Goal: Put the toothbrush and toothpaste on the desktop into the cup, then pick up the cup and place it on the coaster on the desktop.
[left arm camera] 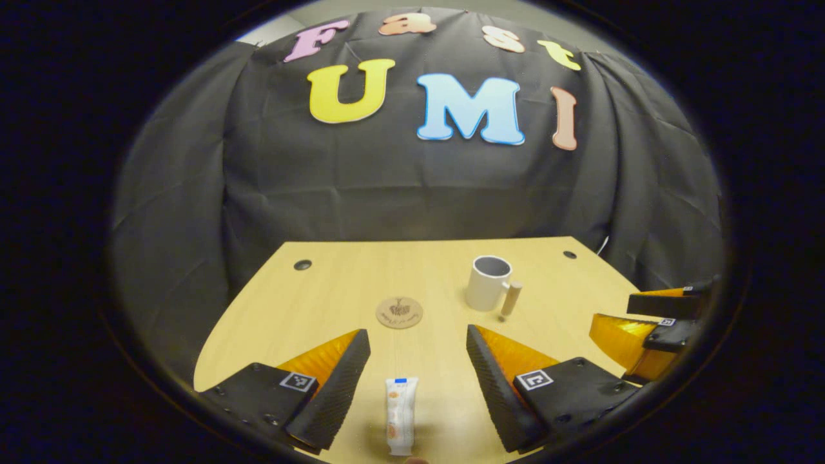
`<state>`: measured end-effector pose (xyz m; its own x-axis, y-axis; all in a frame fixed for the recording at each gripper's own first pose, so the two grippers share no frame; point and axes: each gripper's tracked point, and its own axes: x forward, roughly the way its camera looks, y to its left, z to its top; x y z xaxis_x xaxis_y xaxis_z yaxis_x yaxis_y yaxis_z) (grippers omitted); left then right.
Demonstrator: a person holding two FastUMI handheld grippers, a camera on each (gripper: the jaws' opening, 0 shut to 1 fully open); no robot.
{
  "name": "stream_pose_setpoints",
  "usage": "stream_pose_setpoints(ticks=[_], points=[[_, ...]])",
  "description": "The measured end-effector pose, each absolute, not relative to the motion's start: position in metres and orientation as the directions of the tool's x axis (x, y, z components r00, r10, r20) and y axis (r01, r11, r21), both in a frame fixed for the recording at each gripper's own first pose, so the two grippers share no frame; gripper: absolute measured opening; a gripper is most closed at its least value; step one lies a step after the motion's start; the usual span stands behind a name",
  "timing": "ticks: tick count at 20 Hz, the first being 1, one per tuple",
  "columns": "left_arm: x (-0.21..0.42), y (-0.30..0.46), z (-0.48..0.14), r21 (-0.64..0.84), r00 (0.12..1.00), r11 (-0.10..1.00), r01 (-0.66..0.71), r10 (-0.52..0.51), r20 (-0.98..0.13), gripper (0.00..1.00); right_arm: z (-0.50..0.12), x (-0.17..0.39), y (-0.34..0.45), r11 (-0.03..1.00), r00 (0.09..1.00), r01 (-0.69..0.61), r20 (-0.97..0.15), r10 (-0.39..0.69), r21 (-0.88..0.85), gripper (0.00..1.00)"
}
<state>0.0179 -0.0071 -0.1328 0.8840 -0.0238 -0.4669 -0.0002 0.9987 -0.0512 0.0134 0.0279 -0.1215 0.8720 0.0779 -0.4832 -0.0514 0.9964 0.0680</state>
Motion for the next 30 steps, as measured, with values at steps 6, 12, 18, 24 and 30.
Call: stream_pose_setpoints(ticks=[6, 12, 18, 24, 30], points=[[0.02, -0.002, -0.199, -0.066, 0.738, 0.998, -0.022, -0.029, -0.674, 0.96, -0.176, 0.017, 0.05, 0.992, 0.734, -0.077, -0.667, 0.124, 0.1, 0.89], [0.011, -0.004, -0.247, -0.077, 0.582, 0.997, -0.018, -0.052, -0.812, 0.97, -0.22, 0.019, 0.058, 0.99, 0.601, -0.088, -0.787, 0.143, 0.112, 0.9], [-0.006, -0.003, -0.284, -0.085, 0.427, 0.996, -0.016, -0.07, -0.902, 1.0, -0.257, 0.006, 0.07, 0.986, 0.447, -0.09, -0.879, 0.164, 0.138, 0.9], [-0.012, -0.001, -0.312, -0.08, 0.331, 0.997, -0.011, -0.072, -0.941, 1.0, -0.291, -0.006, 0.072, 0.988, 0.311, -0.076, -0.938, 0.151, 0.134, 0.9], [-0.021, 0.002, -0.323, -0.062, 0.258, 0.998, -0.005, -0.059, -0.964, 1.0, -0.3, -0.008, 0.074, 0.989, 0.246, -0.054, -0.958, 0.15, 0.141, 0.74]])
